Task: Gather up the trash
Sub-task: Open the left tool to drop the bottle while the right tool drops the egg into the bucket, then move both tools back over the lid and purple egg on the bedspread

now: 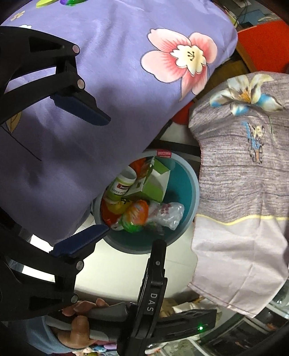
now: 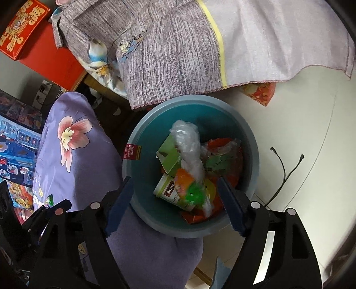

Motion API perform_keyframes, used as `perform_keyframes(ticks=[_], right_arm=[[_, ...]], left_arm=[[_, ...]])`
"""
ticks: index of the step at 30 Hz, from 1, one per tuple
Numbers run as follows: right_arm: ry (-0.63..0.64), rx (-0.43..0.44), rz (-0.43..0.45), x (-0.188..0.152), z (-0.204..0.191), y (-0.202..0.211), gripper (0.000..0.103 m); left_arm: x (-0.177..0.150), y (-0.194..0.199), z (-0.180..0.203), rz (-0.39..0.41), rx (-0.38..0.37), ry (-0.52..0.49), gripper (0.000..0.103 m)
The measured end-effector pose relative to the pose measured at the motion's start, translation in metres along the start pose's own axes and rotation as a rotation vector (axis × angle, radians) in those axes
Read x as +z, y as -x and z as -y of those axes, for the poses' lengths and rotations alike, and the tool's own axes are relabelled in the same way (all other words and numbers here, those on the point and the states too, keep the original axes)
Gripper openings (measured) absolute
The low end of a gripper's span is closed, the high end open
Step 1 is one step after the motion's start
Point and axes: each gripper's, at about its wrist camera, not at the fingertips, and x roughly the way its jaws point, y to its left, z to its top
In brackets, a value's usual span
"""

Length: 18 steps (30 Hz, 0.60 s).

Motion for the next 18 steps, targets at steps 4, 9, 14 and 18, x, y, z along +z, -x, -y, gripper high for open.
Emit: perform_keyframes(ticks=[4, 9, 14, 18], right_arm=[[-0.011, -0.008, 0.007, -0.004, 0.0, 0.007, 0.076], [-0.007, -0.017, 0.016, -0.011, -0.01, 0.017, 0.079], [0.014, -0.025, 0.018, -0.018, -0.028, 0.023, 0.079], [0.041, -0.033, 0.014, -0.024, -0.044, 0.026, 0.08]], left_arm=[[-0.008, 0.007, -0.002, 0.007, -0.002, 0.002, 0.091], [-0.016, 0.017, -0.006, 0.017, -0.005, 0.003, 0.092], [-0.026, 0.031, -0.014, 0.043, -0.006, 0.014, 0.094], [-0.035, 0.042, -0.025, 0.062, -0.008, 0.034, 0.095]])
